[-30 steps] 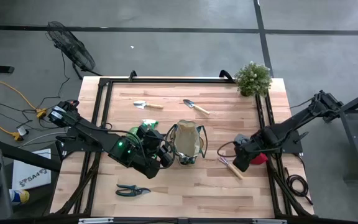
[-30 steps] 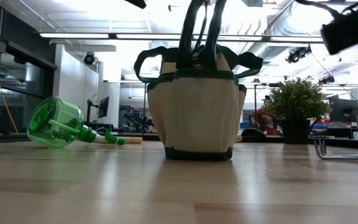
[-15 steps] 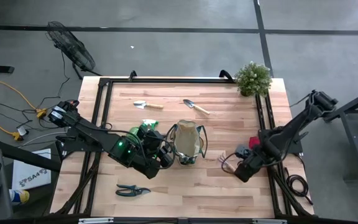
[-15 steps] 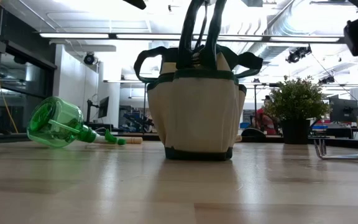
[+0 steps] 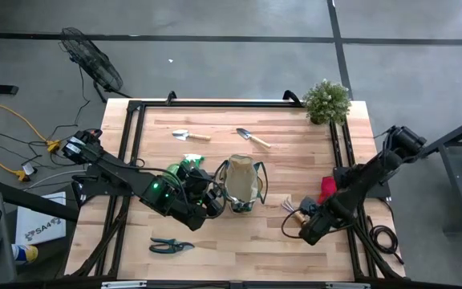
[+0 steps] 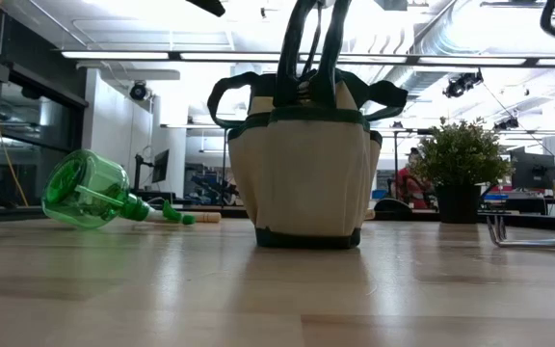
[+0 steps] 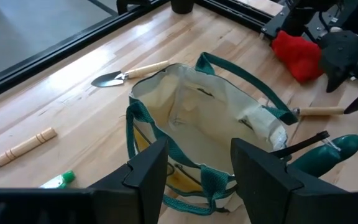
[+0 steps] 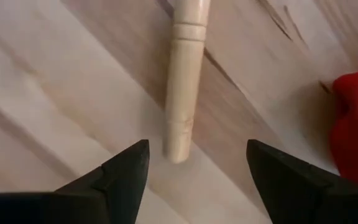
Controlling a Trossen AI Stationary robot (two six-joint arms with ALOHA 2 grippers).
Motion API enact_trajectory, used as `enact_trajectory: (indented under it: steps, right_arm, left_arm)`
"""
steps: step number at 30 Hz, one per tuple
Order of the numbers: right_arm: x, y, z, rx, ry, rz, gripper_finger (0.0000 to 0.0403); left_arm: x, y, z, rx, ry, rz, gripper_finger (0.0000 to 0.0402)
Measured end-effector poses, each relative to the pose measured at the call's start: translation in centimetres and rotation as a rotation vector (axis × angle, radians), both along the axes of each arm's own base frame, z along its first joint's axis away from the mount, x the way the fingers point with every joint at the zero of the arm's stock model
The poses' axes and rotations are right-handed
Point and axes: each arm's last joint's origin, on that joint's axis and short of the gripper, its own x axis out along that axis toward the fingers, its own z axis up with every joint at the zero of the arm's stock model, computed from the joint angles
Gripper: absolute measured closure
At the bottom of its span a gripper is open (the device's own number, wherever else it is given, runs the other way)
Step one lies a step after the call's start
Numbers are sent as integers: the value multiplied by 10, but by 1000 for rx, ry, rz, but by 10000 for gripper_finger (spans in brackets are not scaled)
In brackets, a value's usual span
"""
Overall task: Pick & Place Garden tools in Gardening bag
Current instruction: Put the brown hand rake into the white gardening bag
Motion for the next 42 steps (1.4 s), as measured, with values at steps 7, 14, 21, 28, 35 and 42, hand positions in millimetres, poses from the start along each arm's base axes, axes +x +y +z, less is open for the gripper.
enact_trajectory:
  steps: [7,14,21,28,35,42]
  right_arm:
    - [5,5,-16,-8,44,4,141]
    - [10,10,-20,14,22,5,174]
    - [8,8,-21,-4,43,6,239]
    - [6,9,-21,45,90,34,324]
    - [3,10,-12,126,106,91,398]
    - [1,5,1,116,38,64,400]
  left_arm:
    - [-5,3,4,5,15,-2,229]
    - [-13,7,10,5,14,-2,229]
    - [-18,10,14,17,21,3,229]
    - [-18,10,14,7,30,-9,229]
    - [-18,9,14,12,43,-29,229]
    - [-18,9,14,11,43,-29,229]
